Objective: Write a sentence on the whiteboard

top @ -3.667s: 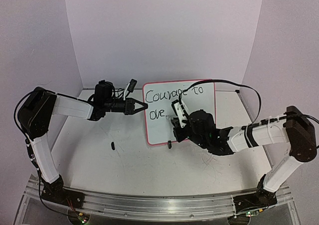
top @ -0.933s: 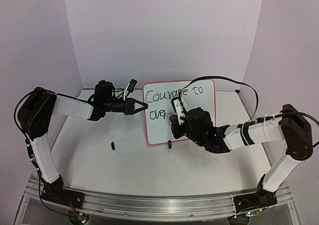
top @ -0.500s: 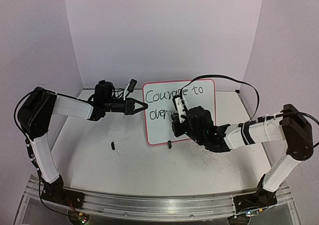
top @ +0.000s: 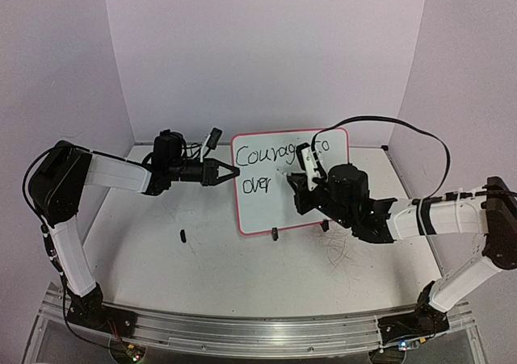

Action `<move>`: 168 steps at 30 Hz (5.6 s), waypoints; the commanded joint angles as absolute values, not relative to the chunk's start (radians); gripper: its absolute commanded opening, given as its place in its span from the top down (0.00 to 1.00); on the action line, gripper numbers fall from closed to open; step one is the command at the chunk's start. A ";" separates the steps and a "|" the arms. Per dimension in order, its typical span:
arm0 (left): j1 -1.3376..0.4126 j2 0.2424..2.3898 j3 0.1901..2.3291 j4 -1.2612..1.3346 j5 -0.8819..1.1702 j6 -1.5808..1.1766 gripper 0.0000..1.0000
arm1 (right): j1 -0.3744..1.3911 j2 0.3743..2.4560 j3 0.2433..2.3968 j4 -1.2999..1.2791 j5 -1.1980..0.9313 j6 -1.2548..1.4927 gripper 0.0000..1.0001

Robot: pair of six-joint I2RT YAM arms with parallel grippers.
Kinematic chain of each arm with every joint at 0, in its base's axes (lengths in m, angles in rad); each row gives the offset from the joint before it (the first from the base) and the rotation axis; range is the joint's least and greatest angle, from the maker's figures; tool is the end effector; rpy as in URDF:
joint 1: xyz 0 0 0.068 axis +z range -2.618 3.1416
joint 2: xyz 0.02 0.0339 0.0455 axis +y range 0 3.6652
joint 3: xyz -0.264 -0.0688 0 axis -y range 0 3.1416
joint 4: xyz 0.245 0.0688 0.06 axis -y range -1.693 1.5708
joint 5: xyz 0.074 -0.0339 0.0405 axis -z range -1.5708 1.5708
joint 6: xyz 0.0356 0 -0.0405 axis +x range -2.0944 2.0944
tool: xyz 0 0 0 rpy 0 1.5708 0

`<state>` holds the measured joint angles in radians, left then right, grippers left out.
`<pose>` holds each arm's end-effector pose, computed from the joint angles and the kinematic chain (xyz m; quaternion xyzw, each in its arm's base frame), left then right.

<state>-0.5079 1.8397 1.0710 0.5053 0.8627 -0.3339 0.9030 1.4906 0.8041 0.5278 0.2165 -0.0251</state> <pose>0.3379 -0.2190 0.2155 0.3160 0.6963 -0.5286 0.3686 0.2127 0.2573 0.2506 -0.2759 0.7079 0.1997 0.6188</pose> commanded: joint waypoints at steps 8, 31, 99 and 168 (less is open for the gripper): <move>-0.525 1.807 1.088 0.523 0.898 -0.295 1.00 | 0.907 1.504 0.800 0.515 0.190 -0.033 1.00; -0.525 1.815 1.091 0.520 0.900 -0.295 1.00 | 0.907 1.547 0.806 0.559 0.273 -0.008 1.00; -0.525 1.812 1.093 0.518 0.908 -0.298 1.00 | 0.942 1.614 0.816 0.521 0.319 0.050 1.00; -0.526 1.814 1.097 0.516 0.909 -0.295 1.00 | 0.881 1.611 0.836 0.565 0.274 0.018 1.00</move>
